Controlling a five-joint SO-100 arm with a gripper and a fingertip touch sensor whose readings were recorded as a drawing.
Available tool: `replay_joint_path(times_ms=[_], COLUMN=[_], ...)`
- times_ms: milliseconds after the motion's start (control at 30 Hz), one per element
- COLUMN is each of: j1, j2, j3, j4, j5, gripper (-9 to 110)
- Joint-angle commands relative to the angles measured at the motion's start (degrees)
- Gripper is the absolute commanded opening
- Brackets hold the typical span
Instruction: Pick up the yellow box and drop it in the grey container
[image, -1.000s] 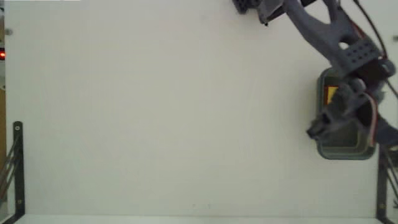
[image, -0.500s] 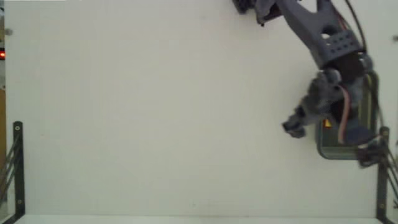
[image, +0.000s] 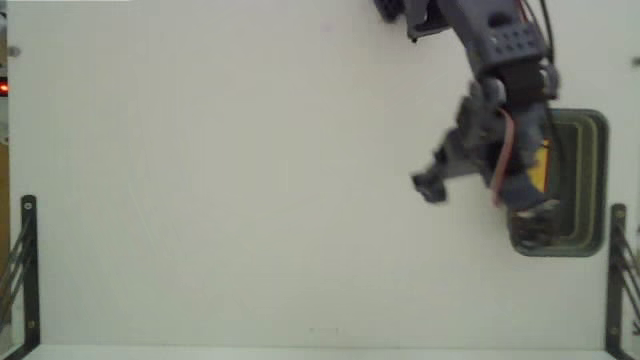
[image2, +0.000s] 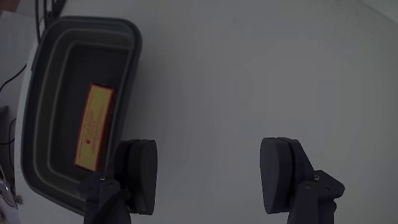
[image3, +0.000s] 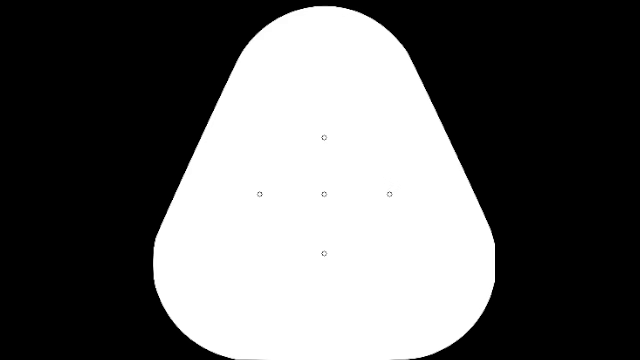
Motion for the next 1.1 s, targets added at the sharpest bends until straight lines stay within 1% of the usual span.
replay_joint_path(times_ms=[0,600,1067], j1=[1.7,10.6,13.3], j2=[5.8,17.5,21.1], j3=[2.1,13.7,17.2], j4=[0.0,0.0,0.0], j5=[0.2,0.2,0.2], gripper=[110,110,110])
